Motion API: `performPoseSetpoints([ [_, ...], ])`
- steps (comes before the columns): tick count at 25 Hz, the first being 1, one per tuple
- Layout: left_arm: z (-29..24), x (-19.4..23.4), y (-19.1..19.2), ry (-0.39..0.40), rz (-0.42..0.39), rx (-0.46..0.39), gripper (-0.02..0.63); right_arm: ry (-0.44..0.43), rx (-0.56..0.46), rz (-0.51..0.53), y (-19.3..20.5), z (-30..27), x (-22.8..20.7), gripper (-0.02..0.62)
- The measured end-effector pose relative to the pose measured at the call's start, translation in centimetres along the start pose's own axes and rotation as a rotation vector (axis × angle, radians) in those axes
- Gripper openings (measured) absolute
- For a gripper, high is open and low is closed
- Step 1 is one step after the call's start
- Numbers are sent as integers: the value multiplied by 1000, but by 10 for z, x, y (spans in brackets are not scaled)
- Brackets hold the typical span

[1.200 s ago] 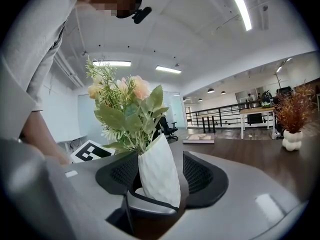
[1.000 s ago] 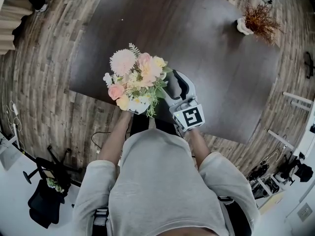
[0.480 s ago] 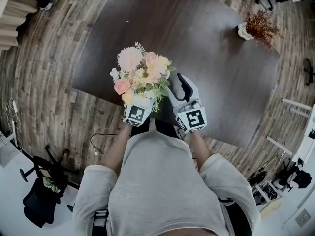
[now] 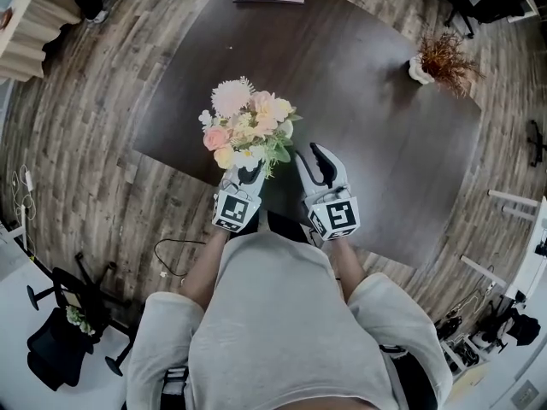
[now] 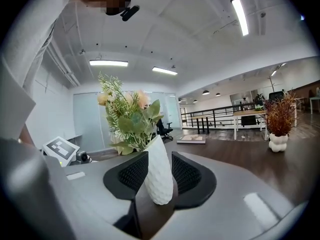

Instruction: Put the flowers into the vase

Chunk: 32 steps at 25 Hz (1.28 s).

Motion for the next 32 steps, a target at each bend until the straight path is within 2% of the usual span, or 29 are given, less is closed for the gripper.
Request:
performPoseSetpoints([
  [6,4,-18,-9,-29,0,-13,11,-22,-17,14,0,14,-3,121],
  [9,8,-28,-15,-47,7,-30,11,-21,-18,27,2,24,-4,80],
  [12,15,-38,-19,-56,0,-41,11,-11,-22,42,4,34,-3,3],
  [20,54,-64,-28,-58,-8,-80,11,-13,-39,37,6,79,29,-3],
  [26,104,-94,-31,-68,-21,-103,11,28,-73,11,5,122,66,-3],
  [32,142,-129,-23,-48,-24,-116,11,50,-77,-2,22,169,100,-3],
])
Point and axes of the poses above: the fingertips, and each gripper's own axes: z backward along the fingers, x to its left, y out of its underside, the point moved 4 cm from there along z, backward along the fingers, and after that the axes turned 11 degrees about y, right-handed, at the moved point
